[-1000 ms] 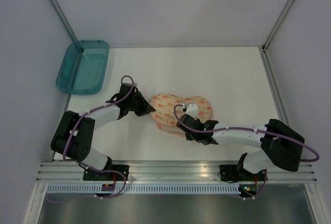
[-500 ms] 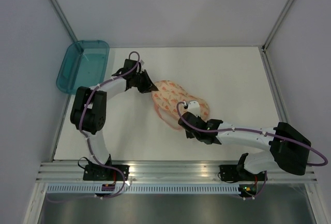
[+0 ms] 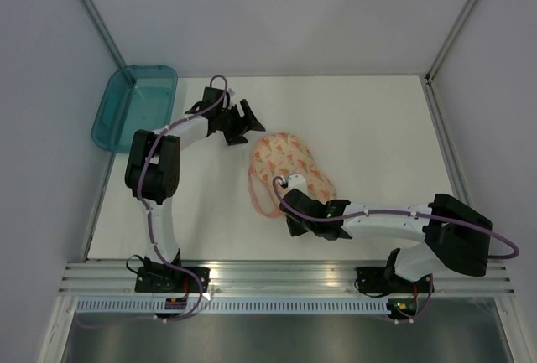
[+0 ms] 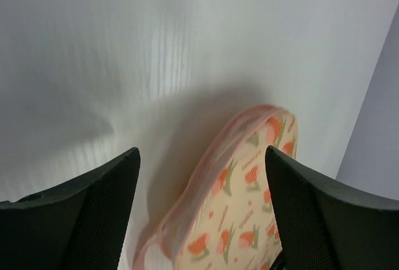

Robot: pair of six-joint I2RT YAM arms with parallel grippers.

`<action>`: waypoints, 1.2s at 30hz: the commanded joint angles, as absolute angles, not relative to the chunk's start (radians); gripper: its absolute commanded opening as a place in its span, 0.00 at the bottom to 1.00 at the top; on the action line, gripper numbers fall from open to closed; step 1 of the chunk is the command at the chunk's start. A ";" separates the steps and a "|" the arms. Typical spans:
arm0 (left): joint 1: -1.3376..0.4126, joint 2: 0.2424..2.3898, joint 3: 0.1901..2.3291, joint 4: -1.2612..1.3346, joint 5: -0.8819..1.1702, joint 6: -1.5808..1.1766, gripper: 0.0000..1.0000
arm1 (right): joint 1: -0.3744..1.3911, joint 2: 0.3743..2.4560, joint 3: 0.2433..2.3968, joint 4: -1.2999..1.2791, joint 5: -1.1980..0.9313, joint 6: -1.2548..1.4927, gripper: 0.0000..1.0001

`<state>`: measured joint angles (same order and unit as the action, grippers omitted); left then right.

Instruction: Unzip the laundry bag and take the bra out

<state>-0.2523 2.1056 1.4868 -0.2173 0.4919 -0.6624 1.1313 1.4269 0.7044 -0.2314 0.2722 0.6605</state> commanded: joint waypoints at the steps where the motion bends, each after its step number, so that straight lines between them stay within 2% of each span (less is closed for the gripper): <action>1: -0.256 1.936 1.330 -0.193 0.446 -0.701 0.88 | 1.134 1.439 0.758 -0.164 0.232 0.634 0.00; 9: -0.331 1.558 0.734 0.050 0.463 -0.865 0.88 | 1.131 1.485 0.795 0.024 0.097 0.581 0.00; 15: -0.440 1.440 0.557 0.205 0.502 -1.029 0.88 | 1.131 1.540 0.830 0.049 0.071 0.568 0.00; 20: -0.531 1.428 0.554 0.224 0.428 -1.078 0.84 | 1.126 1.545 0.833 0.055 0.068 0.568 0.01; 21: -0.535 1.434 0.549 0.242 0.434 -1.083 0.81 | 1.124 1.543 0.833 0.054 0.069 0.571 0.00; 24: -0.549 1.466 0.548 0.285 0.451 -1.095 0.51 | 1.126 1.536 0.830 0.046 0.078 0.574 0.00; 25: -0.551 1.471 0.548 0.290 0.453 -1.097 0.32 | 1.124 1.534 0.828 0.041 0.086 0.574 0.00; 28: -0.551 1.486 0.548 0.295 0.449 -1.097 0.07 | 1.126 1.526 0.824 0.025 0.092 0.577 0.01; 31: -0.552 1.494 0.569 0.269 0.431 -1.072 0.03 | 1.124 1.517 0.805 0.021 0.083 0.583 0.01; 36: -0.523 1.523 0.667 0.157 0.400 -0.991 0.02 | 1.126 1.505 0.746 -0.009 0.061 0.604 0.01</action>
<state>-0.5446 1.5085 0.5831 0.1696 0.4435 -1.0477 1.1210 1.5345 0.7753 0.0074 0.0910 0.5831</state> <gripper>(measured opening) 0.075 0.009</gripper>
